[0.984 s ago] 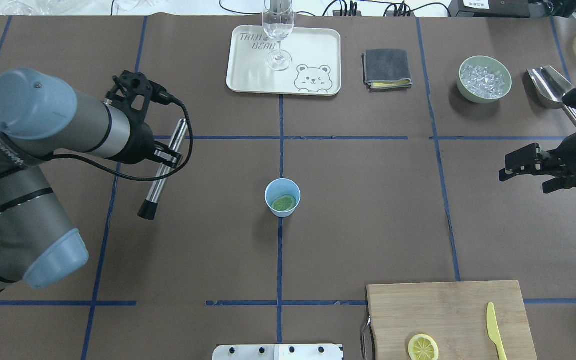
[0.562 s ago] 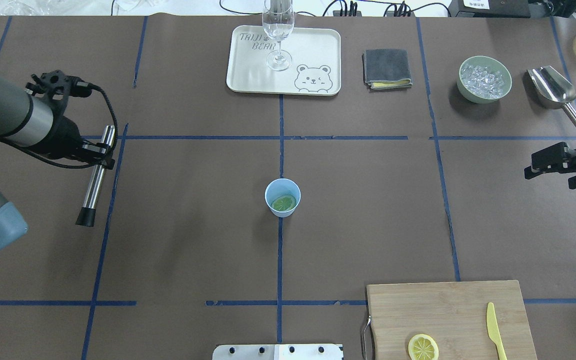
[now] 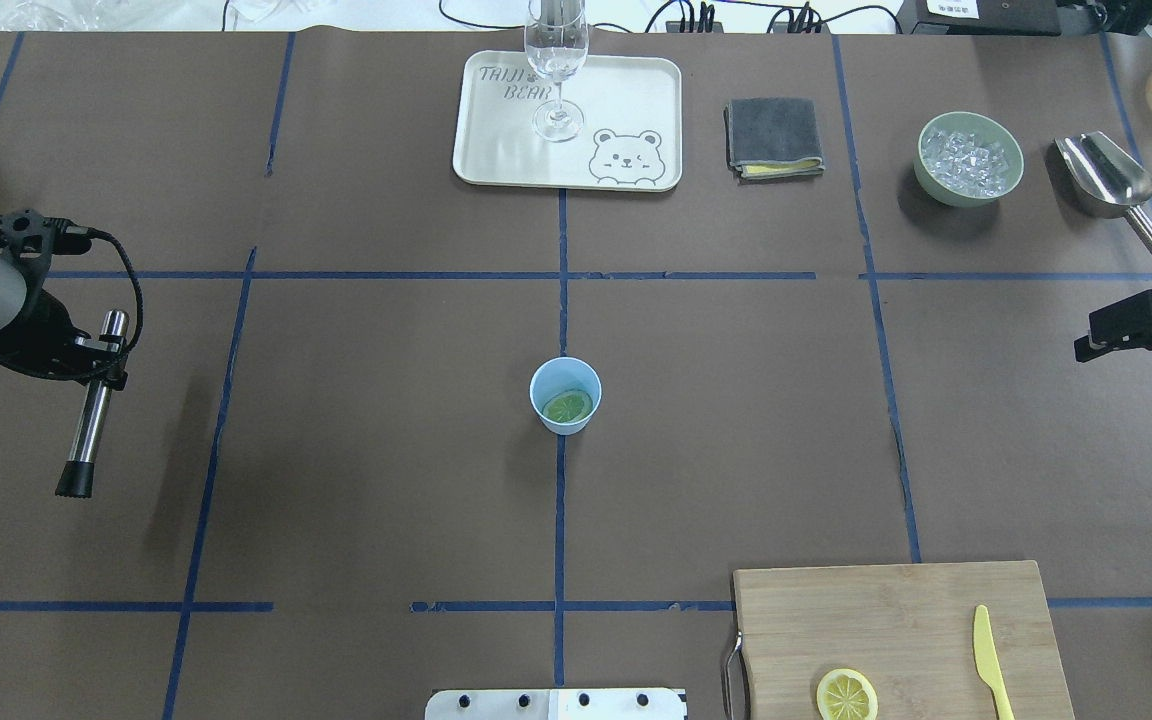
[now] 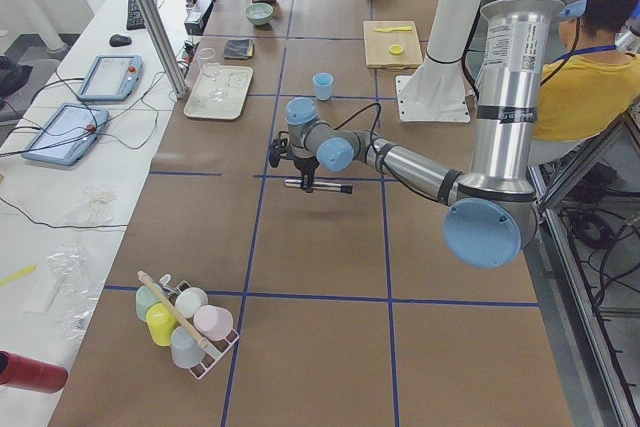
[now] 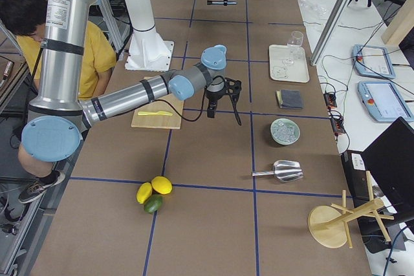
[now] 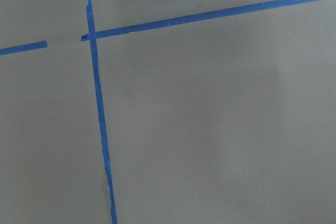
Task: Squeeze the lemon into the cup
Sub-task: 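Lift the muddler from the cup and lower it to the table, left gripper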
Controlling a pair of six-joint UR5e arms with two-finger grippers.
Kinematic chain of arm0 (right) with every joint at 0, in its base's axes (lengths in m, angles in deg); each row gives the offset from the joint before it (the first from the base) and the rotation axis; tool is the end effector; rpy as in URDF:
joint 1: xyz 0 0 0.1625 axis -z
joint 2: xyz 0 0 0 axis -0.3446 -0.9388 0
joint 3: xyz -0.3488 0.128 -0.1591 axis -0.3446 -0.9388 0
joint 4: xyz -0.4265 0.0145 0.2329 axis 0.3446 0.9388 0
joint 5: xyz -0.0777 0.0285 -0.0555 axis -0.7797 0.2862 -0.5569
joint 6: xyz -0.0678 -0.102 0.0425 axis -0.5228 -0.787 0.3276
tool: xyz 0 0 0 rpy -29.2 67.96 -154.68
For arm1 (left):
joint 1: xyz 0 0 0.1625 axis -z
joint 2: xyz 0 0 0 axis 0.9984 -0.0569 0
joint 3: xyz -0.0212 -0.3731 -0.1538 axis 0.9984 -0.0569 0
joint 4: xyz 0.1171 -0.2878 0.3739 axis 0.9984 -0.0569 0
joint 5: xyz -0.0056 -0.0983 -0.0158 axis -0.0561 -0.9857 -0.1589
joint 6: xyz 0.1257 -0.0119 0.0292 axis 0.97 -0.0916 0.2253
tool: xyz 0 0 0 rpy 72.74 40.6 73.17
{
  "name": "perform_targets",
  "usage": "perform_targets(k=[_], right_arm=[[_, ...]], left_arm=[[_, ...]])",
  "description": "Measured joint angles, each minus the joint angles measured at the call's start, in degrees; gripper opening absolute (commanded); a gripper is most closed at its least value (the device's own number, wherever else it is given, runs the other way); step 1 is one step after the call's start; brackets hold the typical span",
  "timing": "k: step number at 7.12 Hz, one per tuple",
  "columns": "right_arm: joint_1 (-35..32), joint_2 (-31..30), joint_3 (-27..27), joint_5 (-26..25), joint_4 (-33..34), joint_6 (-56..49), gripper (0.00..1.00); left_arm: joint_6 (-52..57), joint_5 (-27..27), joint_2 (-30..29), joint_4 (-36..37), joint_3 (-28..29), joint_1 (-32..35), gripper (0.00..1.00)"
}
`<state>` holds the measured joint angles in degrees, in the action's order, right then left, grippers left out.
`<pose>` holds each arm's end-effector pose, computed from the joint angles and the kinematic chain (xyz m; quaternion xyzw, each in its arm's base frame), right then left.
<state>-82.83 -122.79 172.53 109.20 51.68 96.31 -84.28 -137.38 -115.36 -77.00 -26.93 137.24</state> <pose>-0.1921 -0.4718 0.4307 -0.0137 -0.4318 0.0710 0.8991 0.3425 -0.5107 0.4845 -0.0087 0.3772 0.0273 0.9257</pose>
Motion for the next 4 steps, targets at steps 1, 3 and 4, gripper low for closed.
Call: perform_targets(k=[1,3,4], right_arm=[[-0.04,-0.09,0.02,0.16,0.00,-0.16,1.00],[-0.08,-0.14,0.05,0.34,0.00,-0.25,1.00],[-0.08,-0.15,0.08,0.36,0.00,-0.29,1.00]], left_arm=[[0.01,0.05,-0.15,-0.06,1.67,-0.13,0.00],[0.09,0.08,-0.35,-0.11,3.12,-0.30,0.00],[0.14,0.09,-0.49,-0.70,4.11,-0.35,0.00]])
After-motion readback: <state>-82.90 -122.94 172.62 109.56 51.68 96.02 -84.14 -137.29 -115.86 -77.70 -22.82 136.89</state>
